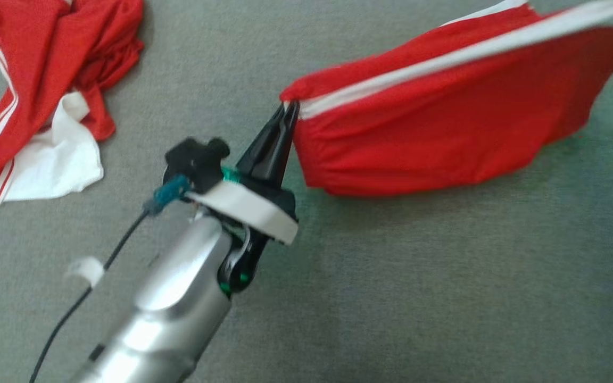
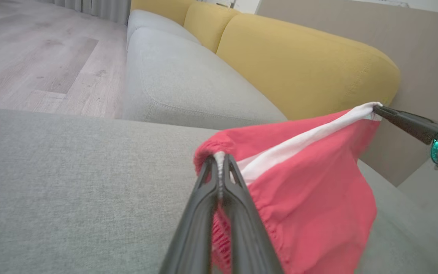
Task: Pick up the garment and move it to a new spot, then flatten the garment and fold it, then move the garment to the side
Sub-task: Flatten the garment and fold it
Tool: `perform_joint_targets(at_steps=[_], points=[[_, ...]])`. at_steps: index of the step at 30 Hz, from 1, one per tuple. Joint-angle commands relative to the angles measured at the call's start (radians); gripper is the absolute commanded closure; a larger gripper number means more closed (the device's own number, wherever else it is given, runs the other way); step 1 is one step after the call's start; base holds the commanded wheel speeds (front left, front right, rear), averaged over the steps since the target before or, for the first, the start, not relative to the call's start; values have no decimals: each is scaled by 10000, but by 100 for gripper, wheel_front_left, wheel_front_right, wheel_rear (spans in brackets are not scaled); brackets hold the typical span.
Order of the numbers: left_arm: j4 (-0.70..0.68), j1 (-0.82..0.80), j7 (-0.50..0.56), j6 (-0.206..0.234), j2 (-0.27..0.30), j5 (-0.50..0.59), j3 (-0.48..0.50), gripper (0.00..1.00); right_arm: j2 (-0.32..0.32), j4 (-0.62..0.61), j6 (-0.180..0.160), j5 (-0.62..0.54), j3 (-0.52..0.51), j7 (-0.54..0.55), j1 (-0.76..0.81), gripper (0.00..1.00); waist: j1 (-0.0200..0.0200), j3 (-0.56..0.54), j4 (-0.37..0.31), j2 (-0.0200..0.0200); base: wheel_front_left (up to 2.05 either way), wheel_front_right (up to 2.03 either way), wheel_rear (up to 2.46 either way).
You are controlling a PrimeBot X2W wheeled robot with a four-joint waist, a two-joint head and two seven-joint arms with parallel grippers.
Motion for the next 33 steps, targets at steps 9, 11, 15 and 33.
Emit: perform_joint_targets(at_steps=[9,11,15,33], points=[[1255,-1444,100,-259,-230,-179,92,100,-512,1981,65,741,2115,57,-2297,100,-3,881,521,0,0,0,0],[1601,-1636,16,-263,-271,-178,93,99,-470,2456,65,802,2584,-107,-2715,100,-3,976,528,0,0,0,0],[2231,-1892,-257,-299,-361,-231,58,0,-191,3544,65,991,3199,-773,-3458,0,-3,1069,503,0,0,0,0],[-2443,2233,-854,1884,-243,3626,2179,0,677,6678,65,2825,2184,-978,-2212,0,-3,70,1492,0,0,0,0]])
